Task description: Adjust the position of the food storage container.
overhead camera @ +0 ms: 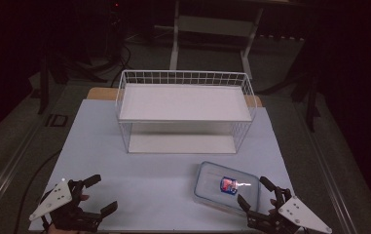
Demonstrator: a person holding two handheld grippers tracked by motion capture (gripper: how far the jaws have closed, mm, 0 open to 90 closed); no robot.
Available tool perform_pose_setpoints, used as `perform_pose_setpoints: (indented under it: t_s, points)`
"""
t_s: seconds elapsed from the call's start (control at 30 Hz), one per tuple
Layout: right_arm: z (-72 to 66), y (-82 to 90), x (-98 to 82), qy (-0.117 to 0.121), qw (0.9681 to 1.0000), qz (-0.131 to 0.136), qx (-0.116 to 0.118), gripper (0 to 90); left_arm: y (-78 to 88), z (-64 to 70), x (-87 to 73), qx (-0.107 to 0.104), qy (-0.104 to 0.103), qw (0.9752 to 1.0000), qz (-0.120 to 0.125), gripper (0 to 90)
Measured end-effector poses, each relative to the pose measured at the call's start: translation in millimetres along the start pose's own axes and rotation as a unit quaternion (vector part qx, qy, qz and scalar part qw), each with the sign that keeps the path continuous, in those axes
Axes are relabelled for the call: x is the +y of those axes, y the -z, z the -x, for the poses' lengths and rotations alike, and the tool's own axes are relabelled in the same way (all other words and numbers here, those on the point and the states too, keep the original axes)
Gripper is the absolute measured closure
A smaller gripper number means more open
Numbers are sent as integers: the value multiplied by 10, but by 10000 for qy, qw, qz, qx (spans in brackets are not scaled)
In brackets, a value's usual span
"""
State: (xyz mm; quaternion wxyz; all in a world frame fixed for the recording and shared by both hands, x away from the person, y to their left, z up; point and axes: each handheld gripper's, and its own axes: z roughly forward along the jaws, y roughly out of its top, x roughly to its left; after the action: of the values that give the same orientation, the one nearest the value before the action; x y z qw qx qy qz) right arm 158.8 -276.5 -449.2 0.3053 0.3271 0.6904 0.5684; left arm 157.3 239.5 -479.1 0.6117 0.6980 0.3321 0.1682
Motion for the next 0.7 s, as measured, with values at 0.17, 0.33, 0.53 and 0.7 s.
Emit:
perform_pose_setpoints:
  t_s: [0.17, 0.33, 0.53, 0.7]
  points:
    - [-2, -1, 33, -48, 10000, -19, 62, 117, -4, 1, -4, 17, -4, 10000, -19, 0]
    - [-18, -61, 114, -81, 9992, -294, 242, 120, -24, 16, -1, -28, -89, 9999, -74, 0]
    - [-40, -125, 191, -123, 9979, -539, 327, 129, -18, 8, -1, 6, -58, 10000, -39, 0]
    - [-22, -119, 301, 116, 9983, -560, 131, 112, -18, 4, -3, 19, -38, 10000, -13, 0]
